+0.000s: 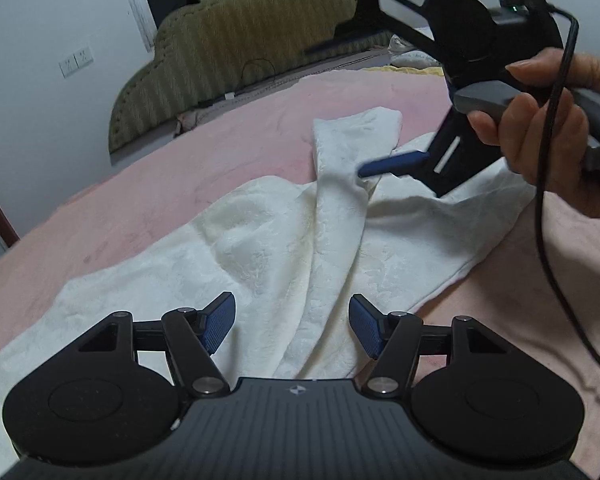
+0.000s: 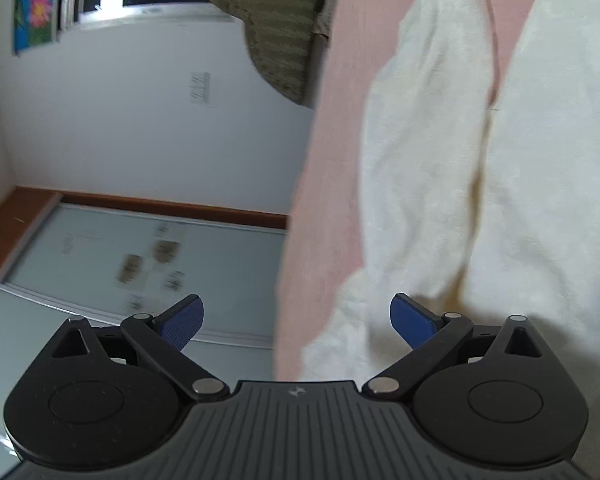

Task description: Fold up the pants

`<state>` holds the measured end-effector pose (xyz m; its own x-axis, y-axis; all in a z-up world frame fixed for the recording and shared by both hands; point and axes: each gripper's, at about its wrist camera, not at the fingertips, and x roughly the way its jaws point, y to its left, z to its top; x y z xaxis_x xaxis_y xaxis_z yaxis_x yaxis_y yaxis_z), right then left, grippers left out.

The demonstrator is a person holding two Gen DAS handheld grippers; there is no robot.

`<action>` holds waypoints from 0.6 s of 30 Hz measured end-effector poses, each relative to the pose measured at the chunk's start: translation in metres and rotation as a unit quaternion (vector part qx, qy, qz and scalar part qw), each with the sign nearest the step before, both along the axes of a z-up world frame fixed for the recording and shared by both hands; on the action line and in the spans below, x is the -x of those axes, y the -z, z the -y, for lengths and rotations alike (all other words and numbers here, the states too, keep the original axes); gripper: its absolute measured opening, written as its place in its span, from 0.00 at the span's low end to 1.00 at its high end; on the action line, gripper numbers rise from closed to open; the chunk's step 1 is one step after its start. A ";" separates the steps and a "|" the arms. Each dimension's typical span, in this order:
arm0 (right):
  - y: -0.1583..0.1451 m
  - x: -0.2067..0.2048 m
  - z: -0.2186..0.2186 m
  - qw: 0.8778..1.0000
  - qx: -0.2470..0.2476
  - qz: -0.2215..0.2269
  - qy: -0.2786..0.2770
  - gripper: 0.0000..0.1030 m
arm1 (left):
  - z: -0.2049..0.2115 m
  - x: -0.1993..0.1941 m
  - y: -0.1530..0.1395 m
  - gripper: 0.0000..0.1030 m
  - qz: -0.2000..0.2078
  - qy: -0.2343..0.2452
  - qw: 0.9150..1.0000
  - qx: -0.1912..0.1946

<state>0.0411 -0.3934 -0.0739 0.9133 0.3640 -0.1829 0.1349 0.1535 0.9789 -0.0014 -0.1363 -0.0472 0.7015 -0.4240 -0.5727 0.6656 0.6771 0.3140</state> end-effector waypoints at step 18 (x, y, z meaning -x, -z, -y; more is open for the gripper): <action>0.018 -0.006 0.008 1.000 0.001 0.023 0.011 0.99 | 0.017 -0.023 0.015 0.32 0.032 -0.010 0.999 0.012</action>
<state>0.0469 -0.4016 -0.0917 0.9289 0.3426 -0.1407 0.0929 0.1522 0.9840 0.0211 -0.1537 -0.0624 0.7450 -0.4231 -0.5157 0.6313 0.6971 0.3399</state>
